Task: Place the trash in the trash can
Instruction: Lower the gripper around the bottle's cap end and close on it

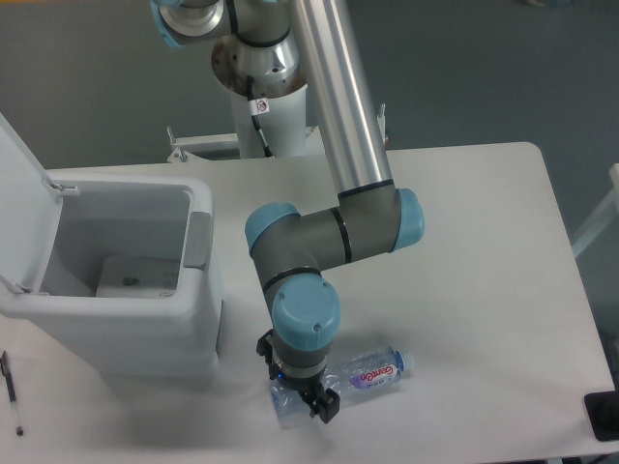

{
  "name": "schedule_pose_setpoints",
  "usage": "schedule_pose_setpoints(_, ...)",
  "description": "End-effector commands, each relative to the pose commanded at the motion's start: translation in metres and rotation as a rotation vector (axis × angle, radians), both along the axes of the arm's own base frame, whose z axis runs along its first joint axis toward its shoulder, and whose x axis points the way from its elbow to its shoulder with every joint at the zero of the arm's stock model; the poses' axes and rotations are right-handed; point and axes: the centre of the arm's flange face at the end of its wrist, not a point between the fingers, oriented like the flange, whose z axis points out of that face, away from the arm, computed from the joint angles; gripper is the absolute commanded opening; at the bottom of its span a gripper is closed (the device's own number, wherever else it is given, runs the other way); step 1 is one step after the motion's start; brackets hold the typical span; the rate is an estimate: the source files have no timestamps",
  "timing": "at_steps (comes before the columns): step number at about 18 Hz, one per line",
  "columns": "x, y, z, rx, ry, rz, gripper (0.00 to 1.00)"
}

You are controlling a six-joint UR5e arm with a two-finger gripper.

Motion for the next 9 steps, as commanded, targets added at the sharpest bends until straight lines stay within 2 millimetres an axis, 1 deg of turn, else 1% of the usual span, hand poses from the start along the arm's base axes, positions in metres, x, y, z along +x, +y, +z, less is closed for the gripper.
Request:
schedule_pose_setpoints(2, 0.0057, 0.0052, -0.0101, -0.01, -0.006, -0.005, 1.0)
schedule_pose_setpoints(5, 0.003, 0.0069, -0.0068, -0.011, 0.007, 0.002, 1.0)
schedule_pose_setpoints(7, -0.0007, 0.0064, -0.0043, -0.041, 0.051, 0.001, 1.0)
schedule_pose_setpoints(9, 0.0028, 0.009, -0.0075, -0.058, 0.068, -0.008, 1.0)
